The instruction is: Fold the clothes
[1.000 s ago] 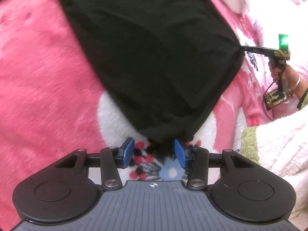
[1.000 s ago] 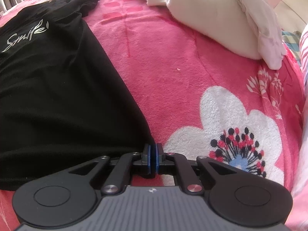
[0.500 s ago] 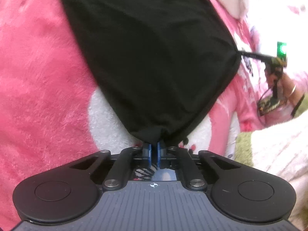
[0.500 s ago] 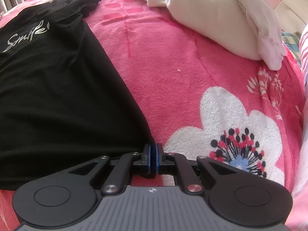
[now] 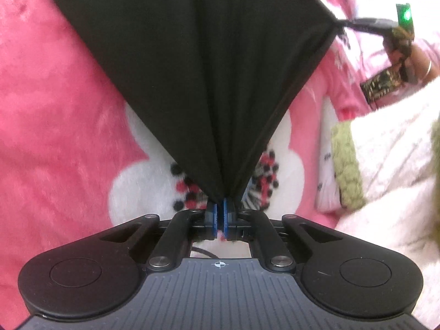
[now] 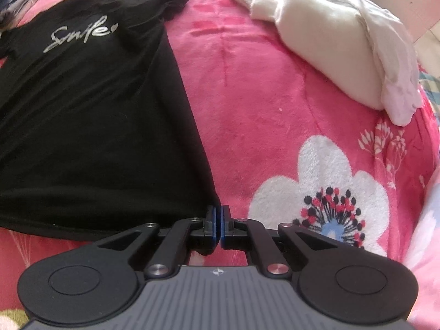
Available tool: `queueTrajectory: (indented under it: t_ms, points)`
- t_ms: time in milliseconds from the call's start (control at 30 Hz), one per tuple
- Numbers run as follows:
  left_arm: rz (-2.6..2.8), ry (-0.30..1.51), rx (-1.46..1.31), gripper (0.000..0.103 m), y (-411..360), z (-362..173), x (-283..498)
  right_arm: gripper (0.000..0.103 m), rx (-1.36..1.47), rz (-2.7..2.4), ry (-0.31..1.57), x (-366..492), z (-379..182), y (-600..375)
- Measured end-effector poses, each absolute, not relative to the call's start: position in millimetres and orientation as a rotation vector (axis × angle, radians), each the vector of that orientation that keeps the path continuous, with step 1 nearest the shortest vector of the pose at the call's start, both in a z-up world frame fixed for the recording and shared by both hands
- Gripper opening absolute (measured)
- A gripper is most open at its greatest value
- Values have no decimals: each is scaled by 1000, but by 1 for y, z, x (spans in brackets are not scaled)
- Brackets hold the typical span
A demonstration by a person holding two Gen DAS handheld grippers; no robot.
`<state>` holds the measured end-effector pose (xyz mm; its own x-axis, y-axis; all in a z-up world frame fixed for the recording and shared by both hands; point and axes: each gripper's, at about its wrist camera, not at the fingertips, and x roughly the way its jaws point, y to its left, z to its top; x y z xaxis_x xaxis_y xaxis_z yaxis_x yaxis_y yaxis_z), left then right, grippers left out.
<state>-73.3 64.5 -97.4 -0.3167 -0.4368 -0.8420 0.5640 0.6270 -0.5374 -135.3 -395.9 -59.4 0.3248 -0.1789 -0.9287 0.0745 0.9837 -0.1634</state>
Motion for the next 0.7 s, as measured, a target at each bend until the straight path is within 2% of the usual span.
queueTrajectory:
  t_ms: [300,333,367,400,433,467,600,700]
  points:
    - [-1038,1624,251,3,56,-124,-84,3,-109,-153,1320,-137,-96,-394]
    - [-1032,1625,252,4,54,-121,-83,7,-94,-155,1316,-137,-94,-396]
    - [-1029,1622,246,9,55,-118,-83,11,-75,-157,1311,-138,-91,-400]
    - [-1032,1633,253,20,56,-115,-85,28,-55,-160,1306,-140,-87,-404]
    - [-1039,1646,279,25,59,-113,-87,39,-40,-168,1299,-143,-83,-411]
    - [-1045,1659,305,31,62,-111,-89,40,-25,-175,1291,-146,-78,-417]
    - [-1006,1657,425,31,81,-93,-77,42,200,-186,1214,-158,-48,-461]
    - [-930,1591,402,32,88,-75,-48,43,363,-197,1100,-147,-29,-484]
